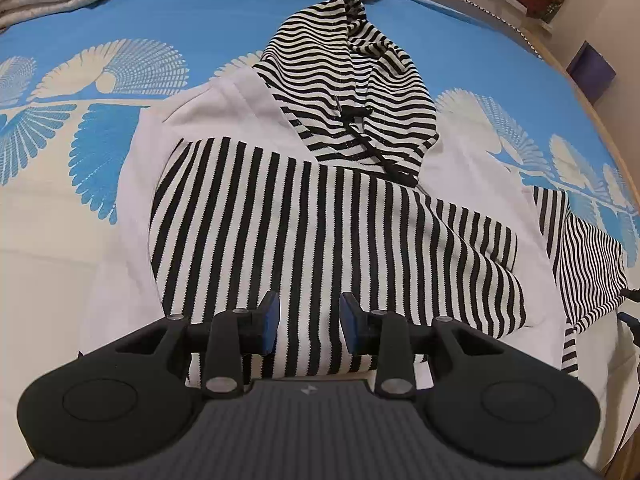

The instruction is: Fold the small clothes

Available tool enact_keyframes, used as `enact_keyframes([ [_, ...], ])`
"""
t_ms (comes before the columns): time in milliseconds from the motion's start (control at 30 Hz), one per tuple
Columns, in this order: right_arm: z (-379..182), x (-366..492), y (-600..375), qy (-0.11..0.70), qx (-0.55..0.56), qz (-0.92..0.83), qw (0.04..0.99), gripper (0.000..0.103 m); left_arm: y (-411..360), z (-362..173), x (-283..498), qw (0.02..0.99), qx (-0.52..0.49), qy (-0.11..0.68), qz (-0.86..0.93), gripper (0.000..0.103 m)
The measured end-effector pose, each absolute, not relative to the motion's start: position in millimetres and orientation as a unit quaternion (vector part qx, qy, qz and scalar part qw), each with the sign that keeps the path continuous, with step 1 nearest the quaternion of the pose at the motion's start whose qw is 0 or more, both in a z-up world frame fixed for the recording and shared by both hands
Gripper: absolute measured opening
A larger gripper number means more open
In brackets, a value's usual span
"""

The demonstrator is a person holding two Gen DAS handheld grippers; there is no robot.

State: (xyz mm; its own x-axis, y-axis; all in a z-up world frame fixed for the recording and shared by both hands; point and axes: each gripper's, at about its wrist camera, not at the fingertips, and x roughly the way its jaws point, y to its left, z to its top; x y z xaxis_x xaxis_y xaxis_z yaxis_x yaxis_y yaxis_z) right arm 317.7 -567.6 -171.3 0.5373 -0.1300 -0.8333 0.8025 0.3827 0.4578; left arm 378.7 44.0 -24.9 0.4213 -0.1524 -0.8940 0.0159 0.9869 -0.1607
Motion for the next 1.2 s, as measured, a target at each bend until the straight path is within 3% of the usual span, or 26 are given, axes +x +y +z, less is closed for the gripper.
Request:
enact_keyframes([
  [100,-171,323,-565,0.358,0.471,-0.298,0.749,0.041,48,-24,379,0.841,-0.068,0.534,-0.047,0.036],
  [167,-173,326,-563,0.359,0.475,-0.301,0.745,0.02,52,-22,379,0.842,-0.07,0.532,-0.045,0.036],
  [233,-171,325,-561,0.354,0.472,-0.327,0.738,0.007,56,-21,379,0.843,-0.072,0.531,-0.043,0.036],
  [333,-153,324,-553,0.327,0.459,-0.349,0.749,0.005,63,-18,378,0.844,-0.076,0.529,-0.039,0.036],
  [500,-80,348,-485,0.268,0.345,-0.321,0.84,0.004,83,-11,376,0.848,-0.092,0.521,-0.025,0.036],
  [700,8,357,-285,0.206,0.178,-0.013,0.962,0.001,114,-3,377,0.85,-0.116,0.514,0.003,0.036],
  [800,7,348,-190,0.256,0.114,0.238,0.93,0.003,126,-1,380,0.85,-0.13,0.511,0.015,0.036],
  [900,-18,329,-125,0.334,0.031,0.349,0.875,0.022,136,-1,382,0.848,-0.143,0.51,0.024,0.036],
  [933,-26,326,-115,0.356,0.015,0.36,0.862,0.031,138,-1,383,0.847,-0.147,0.51,0.026,0.036],
  [1033,-36,331,-112,0.386,0.002,0.328,0.862,0.035,141,-2,384,0.846,-0.154,0.51,0.029,0.036],
  [1200,-48,369,-165,0.421,0.117,0.181,0.881,0.047,129,-6,385,0.846,-0.152,0.511,0.015,0.036],
])
